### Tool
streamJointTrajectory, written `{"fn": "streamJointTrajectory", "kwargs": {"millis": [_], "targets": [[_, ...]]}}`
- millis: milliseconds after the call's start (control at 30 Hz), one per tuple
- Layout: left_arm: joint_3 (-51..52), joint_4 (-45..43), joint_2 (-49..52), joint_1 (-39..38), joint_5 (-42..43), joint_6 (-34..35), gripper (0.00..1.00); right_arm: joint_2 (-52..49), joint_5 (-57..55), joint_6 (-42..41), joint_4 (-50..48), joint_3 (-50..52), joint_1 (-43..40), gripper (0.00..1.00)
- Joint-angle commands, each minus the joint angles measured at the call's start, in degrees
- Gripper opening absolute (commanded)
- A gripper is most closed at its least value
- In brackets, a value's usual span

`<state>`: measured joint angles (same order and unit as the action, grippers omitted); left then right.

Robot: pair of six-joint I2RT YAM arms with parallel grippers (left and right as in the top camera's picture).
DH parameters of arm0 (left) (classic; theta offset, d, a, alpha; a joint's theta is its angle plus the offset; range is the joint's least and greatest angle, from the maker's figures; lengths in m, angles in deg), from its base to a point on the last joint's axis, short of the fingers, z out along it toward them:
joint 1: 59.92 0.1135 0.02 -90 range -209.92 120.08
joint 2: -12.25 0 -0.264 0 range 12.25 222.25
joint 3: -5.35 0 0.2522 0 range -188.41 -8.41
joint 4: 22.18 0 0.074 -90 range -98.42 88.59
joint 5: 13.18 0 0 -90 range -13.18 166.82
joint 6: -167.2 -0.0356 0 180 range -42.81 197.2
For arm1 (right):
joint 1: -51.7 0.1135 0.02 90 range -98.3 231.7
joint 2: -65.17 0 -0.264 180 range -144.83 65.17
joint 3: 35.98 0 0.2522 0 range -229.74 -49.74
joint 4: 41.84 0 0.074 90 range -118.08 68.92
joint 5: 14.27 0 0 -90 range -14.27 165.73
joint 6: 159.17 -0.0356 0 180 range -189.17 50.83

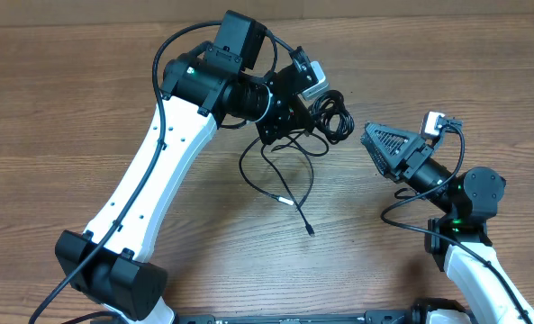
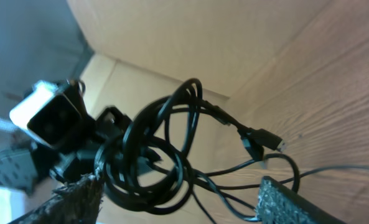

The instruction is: Untangle cables

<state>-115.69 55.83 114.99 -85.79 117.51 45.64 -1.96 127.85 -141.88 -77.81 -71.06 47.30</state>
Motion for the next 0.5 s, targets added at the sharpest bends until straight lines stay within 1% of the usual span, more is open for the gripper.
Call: {"fn": "streamJointTrajectory", "kwargs": {"millis": [0, 100, 233, 367, 467], "targets": [[-0.52, -0.44, -2.03, -0.17, 3.74, -2.38, 0.04, 0.13, 2.89, 9.88, -0.79, -1.25, 0.22, 0.81], [-0.52, -0.46, -2.01, -0.20, 3.67, -2.36, 0.04, 0.13, 5.20, 14.38, -3.34, -1.25, 0.22, 0.83], [-0.50, -0.44, -1.99, -0.48, 3.69, -2.36, 0.04, 0.15, 8.66, 17.55, -10.16, -1.25, 0.22, 0.85], [-0.50, -0.52, -1.99, -0.96, 3.76, -2.34, 0.04, 0.15, 10.47, 17.55, -15.45, -1.25, 0.22, 0.86], [-0.50, -0.48, -1.99, -1.62, 3.76, -2.34, 0.04, 0.13, 11.06, 17.75, -15.76, -1.25, 0.22, 0.84]]}}
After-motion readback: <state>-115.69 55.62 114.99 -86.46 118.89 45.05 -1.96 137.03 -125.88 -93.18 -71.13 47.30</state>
